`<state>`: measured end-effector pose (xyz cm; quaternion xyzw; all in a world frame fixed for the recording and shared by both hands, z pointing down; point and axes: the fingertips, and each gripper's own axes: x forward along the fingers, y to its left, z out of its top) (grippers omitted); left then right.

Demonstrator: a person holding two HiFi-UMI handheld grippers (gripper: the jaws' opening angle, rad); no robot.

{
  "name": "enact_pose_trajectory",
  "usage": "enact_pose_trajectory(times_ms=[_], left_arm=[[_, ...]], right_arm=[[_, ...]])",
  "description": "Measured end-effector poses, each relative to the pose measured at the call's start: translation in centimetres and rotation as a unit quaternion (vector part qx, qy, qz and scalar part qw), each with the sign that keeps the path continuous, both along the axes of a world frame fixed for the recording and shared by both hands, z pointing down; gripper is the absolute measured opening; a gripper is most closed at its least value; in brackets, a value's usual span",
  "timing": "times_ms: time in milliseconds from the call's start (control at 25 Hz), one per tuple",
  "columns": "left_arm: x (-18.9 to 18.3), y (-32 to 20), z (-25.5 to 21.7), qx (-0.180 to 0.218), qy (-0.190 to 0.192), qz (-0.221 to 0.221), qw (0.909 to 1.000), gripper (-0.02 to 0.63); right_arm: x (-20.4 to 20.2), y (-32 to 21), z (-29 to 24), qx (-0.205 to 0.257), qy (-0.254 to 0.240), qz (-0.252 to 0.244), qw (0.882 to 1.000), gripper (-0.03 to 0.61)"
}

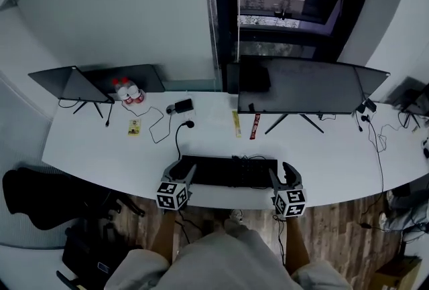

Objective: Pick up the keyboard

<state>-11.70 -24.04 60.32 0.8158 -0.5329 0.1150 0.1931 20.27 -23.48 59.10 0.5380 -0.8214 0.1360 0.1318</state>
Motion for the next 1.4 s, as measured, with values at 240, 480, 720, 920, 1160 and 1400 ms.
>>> enact_pose_trajectory(times_ms=[240,480,720,920,1160,1400], left_arm=[[0.6,-1.6,0.8,-0.015,-0.01,-0.019,0.9997,0.193],[0.2,-2.2,1.6,-0.029,-0.019,-0.032,0.9989,0.193],[-0.6,-2.8,1.9,-0.035,-0.024,-0.036,0.9984,0.193],[-1.2,-3.1,2.9,-0.047,-0.03,-0.027,0.9981,0.193],[-1.8,-3.2,4.7,-0.066,-0.03,-0.003,0.9974,0.195],[-2.5,-3.0,6.7,-0.091,-0.016,0.018,0.9955,0.238]], right_arm=[[1.0,-3.1,1.2,-0.013,-0.008,-0.016,1.0,0.206],[0.8,-4.3,2.1,-0.027,-0.012,-0.03,0.999,0.206],[0.7,-4.6,2.8,-0.04,-0.009,-0.035,0.999,0.206],[0.5,-4.5,3.3,-0.046,-0.006,-0.026,0.999,0.206],[-0.1,-3.8,3.8,-0.053,0.001,-0.007,0.999,0.206],[-1.4,-3.3,3.9,-0.058,0.01,0.008,0.998,0.206]])
